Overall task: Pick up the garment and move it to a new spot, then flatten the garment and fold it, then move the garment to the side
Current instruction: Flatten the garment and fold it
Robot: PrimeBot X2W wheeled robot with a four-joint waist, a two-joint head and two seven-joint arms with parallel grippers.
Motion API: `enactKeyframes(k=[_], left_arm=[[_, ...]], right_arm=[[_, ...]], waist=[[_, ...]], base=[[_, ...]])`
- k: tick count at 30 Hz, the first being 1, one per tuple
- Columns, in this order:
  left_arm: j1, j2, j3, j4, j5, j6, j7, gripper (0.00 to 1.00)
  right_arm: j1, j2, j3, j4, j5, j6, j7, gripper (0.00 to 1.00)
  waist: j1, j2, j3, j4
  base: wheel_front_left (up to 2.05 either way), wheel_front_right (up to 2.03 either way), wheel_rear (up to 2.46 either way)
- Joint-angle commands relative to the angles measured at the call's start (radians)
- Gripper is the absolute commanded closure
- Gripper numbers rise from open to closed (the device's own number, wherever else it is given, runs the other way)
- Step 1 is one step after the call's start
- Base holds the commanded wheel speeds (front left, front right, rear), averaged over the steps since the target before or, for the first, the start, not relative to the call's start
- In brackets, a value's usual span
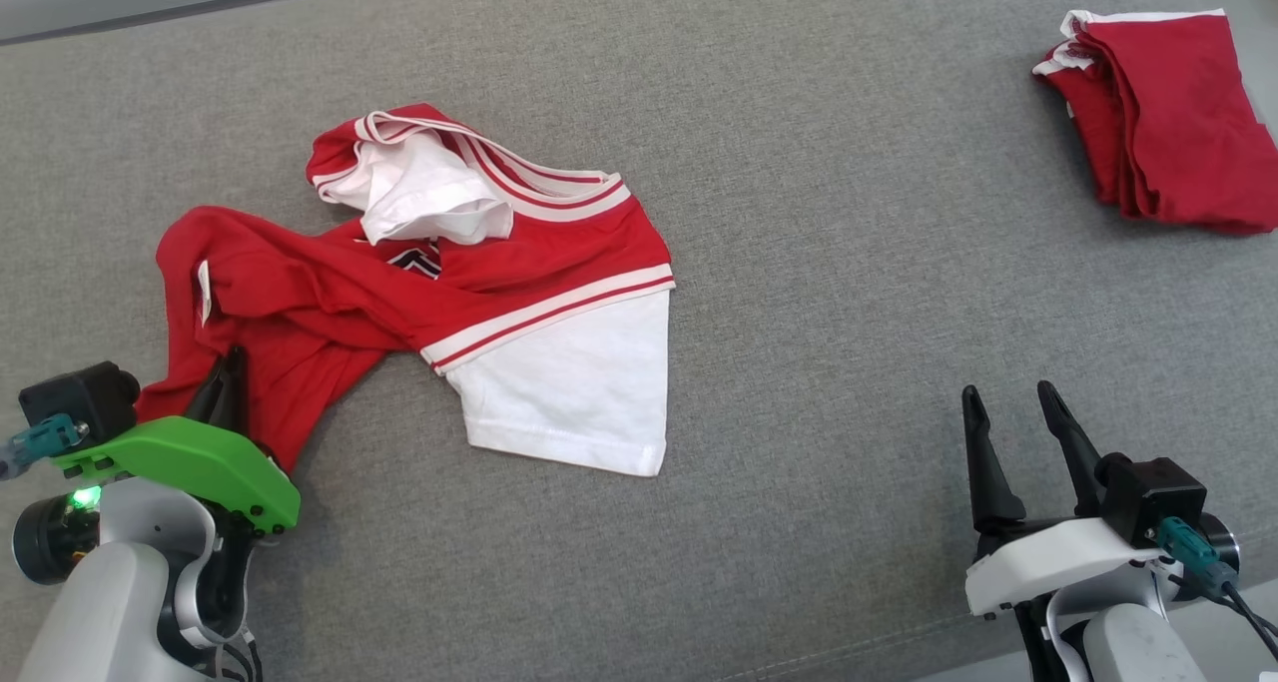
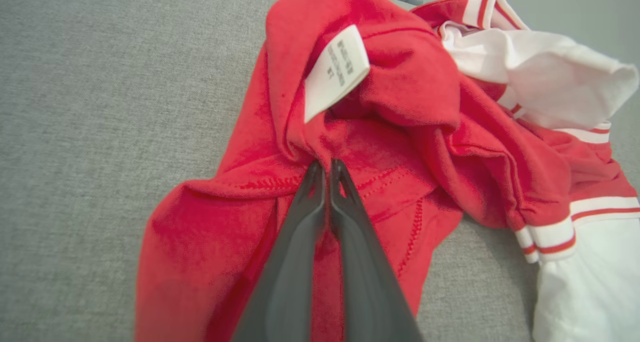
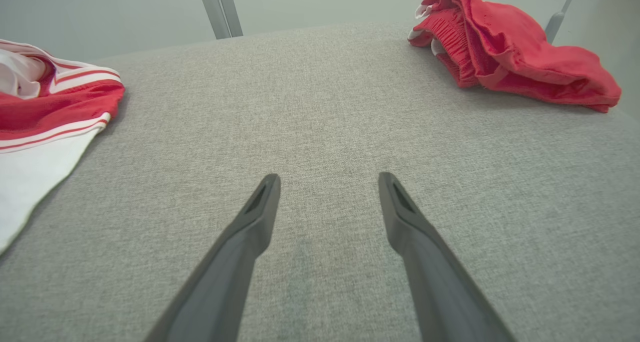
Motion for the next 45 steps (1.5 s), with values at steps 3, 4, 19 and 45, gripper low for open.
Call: enactKeyframes(k=[3, 4, 19, 45], left_arm=[[-0.02, 0.011, 0.001, 0.007, 0.011, -0.009, -0.015, 1.0], [-0.019, 0.016, 0.003, 0.004, 0.013, -0.01, -0.019, 1.0], [0.16, 0.148, 0.001, -0.386, 0.061, 0.024, 0.033, 1.0], [0.353, -0.02, -0.364, -0.2, 0.151, -0.037, 0.055, 0.0]], right_arm=[[-0.006, -0.002, -0.001, 0.0, 0.004, -0.002, -0.001, 0.0], [-0.004, -0.001, -0.002, 0.001, 0.003, -0.002, -0.001, 0.0], [0.062, -0.001, -0.015, 0.017, -0.012, -0.002, -0.001, 0.0], [0.076, -0.002, -0.001, 0.026, -0.035, -0.002, -0.001, 0.0]], waist=[[0.0, 0.0038, -0.005, 0.004], [0.0, 0.0038, -0.008, 0.006], [0.0, 0.0038, -0.108, 0.06], [0.0, 0.0038, -0.135, 0.139]], base=[[0.0, 0.0, 0.0], [0.0, 0.0, 0.0], [0.0, 0.0, 0.0], [0.0, 0.0, 0.0]])
